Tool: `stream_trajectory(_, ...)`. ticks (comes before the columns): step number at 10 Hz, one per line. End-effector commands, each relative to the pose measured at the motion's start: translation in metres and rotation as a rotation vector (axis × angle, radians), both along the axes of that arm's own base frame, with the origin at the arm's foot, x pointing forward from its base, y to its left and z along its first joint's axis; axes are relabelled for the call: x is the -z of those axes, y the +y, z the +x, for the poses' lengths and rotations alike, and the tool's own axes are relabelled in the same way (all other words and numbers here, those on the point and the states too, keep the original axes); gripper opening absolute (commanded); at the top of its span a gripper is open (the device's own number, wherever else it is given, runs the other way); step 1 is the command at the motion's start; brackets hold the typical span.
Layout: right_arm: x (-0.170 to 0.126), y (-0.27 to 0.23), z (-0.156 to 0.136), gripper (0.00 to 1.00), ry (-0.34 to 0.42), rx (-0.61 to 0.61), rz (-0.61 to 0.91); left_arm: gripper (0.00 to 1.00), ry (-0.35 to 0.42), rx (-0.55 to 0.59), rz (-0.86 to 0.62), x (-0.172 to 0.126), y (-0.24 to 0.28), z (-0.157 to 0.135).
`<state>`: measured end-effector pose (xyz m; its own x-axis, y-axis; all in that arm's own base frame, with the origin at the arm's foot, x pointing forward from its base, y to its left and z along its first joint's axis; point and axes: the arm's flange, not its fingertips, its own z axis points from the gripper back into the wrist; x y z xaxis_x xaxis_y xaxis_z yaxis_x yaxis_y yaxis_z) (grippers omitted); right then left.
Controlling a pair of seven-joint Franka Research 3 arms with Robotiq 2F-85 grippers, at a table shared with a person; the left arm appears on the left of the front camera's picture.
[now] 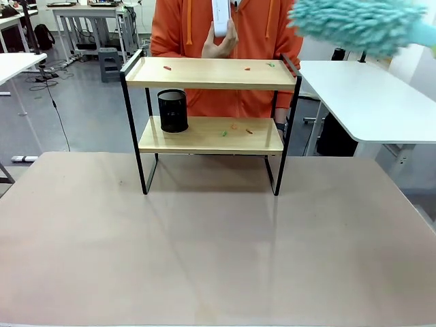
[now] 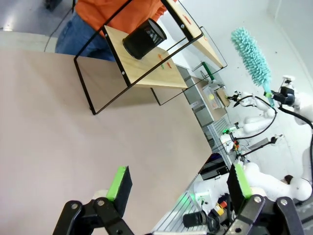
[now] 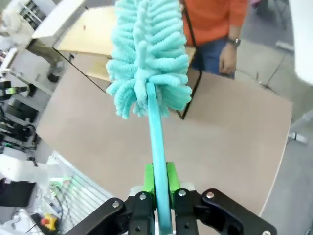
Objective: Clean the shelf.
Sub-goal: Clean the specific tier of the Shelf with the Duster once objects are removed.
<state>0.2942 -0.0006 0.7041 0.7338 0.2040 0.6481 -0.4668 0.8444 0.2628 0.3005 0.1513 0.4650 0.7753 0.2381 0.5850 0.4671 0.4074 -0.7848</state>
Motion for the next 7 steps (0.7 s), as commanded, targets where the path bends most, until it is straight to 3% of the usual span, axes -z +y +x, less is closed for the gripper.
stream_trajectory(1, 0.004, -0.039, -0.012, 0.12, 0.025, 0.012, 0.045, 1.0, -0.03, -0.001, -0.014, -0.001, -0.002, 0.0)
stream_trajectory(3, 0.004, -0.039, -0.012, 0.12, 0.025, 0.012, 0.045, 1.0, -0.03, -0.001, -0.014, -0.001, -0.002, 0.0)
stream_trajectory(5, 0.004, 0.006, 0.003, 0.12, 0.018, 0.019, -0.05, 1.0, -0.03, -0.001, -0.014, -0.001, -0.002, 0.0)
stream_trajectory(7, -0.003, 0.049, 0.015, 0.12, 0.003, 0.113, -0.107, 1.0, -0.03, -0.001, -0.014, -0.001, -0.002, 0.0)
